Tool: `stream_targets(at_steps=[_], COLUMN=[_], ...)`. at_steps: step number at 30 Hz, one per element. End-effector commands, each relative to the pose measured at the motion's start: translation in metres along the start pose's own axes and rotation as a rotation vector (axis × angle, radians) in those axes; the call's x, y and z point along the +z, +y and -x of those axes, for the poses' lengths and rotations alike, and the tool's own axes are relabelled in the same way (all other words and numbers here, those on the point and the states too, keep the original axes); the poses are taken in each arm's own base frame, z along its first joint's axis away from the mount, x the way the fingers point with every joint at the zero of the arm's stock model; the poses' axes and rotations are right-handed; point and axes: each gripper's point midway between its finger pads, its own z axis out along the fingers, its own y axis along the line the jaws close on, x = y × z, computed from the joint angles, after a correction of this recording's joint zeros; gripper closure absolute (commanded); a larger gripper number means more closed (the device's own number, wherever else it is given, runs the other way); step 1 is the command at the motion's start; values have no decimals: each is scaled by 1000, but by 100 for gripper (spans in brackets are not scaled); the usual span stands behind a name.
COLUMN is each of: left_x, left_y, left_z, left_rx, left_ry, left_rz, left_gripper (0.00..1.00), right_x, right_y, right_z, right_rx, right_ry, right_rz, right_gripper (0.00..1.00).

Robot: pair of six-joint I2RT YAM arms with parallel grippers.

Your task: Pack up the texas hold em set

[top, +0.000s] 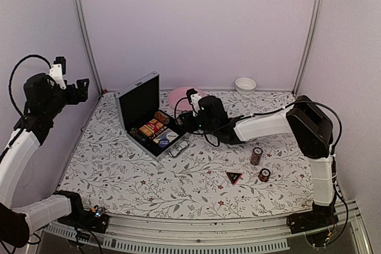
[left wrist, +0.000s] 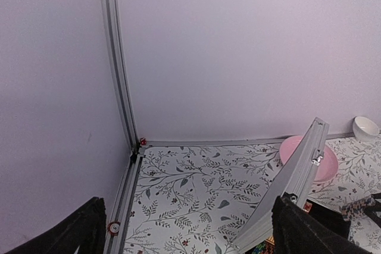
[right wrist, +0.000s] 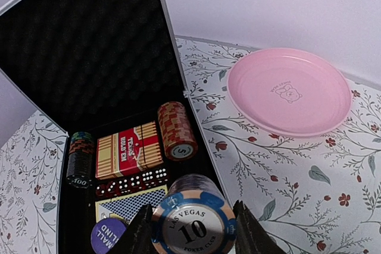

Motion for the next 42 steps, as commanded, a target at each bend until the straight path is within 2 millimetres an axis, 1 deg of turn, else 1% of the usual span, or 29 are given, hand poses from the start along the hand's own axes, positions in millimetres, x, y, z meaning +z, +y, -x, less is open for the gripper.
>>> stream_targets(at_steps=[1, 8, 10, 13, 17, 18, 20, 21, 25, 26, 27, 31, 33, 36, 39, 41, 42], left_x=[-1, -1, 0, 1, 1, 1, 1, 2, 2, 2, 2, 2, 2, 1, 2, 2, 2], left_y=[-4, -5, -5, -6, -5, -5, -5, -5, -5, -5, -5, -5, -5, -5, -4, -5, -5], left_z=[1, 0, -1, -2, -2, -2, -2, -3, -3, -3, -3, -3, -3, -2, -3, -3, -3], left_rx=[0, 1, 0, 0, 3, 4, 2, 3, 5, 5, 3, 2, 6, 6, 6, 6, 5], left_ry=[-18, -14, -12, -8, -6, -7, -5, -5, -3, -3, -3, -3, -2, -5, -4, -3, -3], left_rz=[-17, -19, -21, -24, -22, -21, -20, -20, -19, -20, -21, -21, -21, -18, -17, -18, -19], left_gripper=[3, 3, 3, 3, 3, 3, 3, 3, 3, 3, 3, 3, 3, 3, 3, 3, 3], right_x=[10, 31, 36, 39, 39, 38, 34, 32, 20, 17, 14, 0, -7, -13, -16, -20, -23], right_y=[20, 18, 13, 9, 9, 9, 7, 5, 3, 3, 3, 6, 6, -4, -20, -22, -20], right_z=[40, 28, 23, 17, 5, 3, -1, -3, -6, -5, -5, 10, 18, 25, 20, 13, 11], right_rx=[-2, -34, -31, -14, 1, 11, 21, 23, 26, 25, 25, 20, 15, 46, 137, 192, 223], right_ry=[-143, -144, -141, -133, -101, -97, -84, -78, -62, -60, -56, -56, -45, 5, 95, 150, 169], right_rz=[70, 47, 26, 4, 17, 17, 12, 7, 11, 14, 17, 30, 26, -1, -21, -21, -11], right_gripper=[98, 98, 98, 98, 96, 94, 84, 74, 61, 56, 47, 28, 24, 24, 25, 32, 36])
